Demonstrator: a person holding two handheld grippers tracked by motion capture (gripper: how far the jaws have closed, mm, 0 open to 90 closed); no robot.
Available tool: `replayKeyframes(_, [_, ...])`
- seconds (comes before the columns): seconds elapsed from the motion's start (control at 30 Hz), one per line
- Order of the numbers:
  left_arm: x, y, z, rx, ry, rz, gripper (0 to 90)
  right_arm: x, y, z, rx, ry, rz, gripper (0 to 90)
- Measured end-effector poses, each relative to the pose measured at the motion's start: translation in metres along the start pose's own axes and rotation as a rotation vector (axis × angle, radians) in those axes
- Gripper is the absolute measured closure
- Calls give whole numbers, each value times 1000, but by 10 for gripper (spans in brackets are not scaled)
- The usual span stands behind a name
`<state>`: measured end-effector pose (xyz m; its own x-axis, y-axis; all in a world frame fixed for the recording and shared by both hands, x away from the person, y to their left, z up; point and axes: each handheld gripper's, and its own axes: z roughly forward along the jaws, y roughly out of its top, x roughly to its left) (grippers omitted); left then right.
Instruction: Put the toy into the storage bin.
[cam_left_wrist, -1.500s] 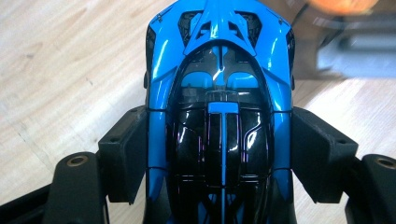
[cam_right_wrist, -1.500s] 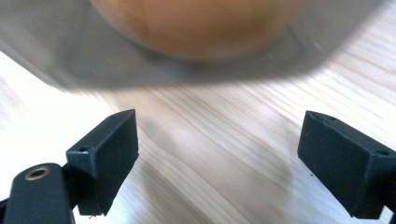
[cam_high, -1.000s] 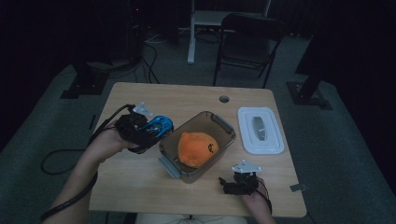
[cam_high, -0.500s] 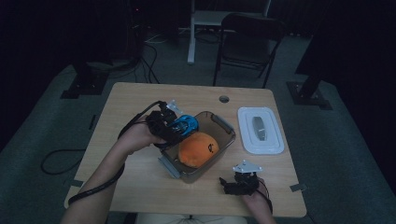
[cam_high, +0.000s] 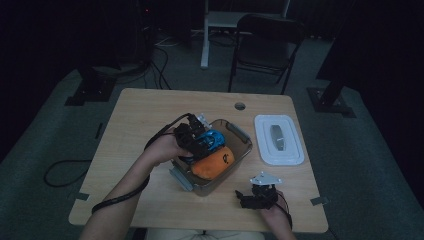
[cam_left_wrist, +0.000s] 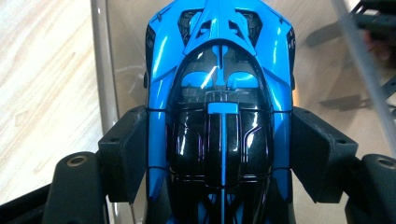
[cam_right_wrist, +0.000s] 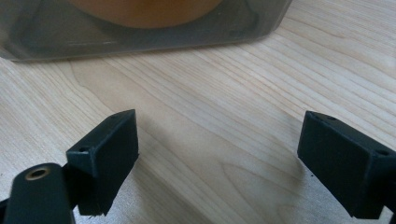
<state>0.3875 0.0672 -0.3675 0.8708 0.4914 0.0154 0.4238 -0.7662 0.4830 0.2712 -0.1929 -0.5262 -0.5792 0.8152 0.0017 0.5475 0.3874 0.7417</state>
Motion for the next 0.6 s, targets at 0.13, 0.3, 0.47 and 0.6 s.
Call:
replayKeyframes(0.13, [4, -1, 10, 16, 6, -13, 288, 0, 0, 0, 0, -1, 1, 120])
replayKeyframes(0.3, [3, -2, 20, 30, 5, 6, 287, 0, 0, 0, 3, 3, 1, 120])
replayKeyframes(0.47, [4, -4, 24, 23, -5, 2, 285, 0, 0, 0, 6, 7, 2, 120])
replayKeyframes(0.6, [6, -5, 25, 21, -27, -11, 258, 0, 0, 0, 6, 8, 2, 120])
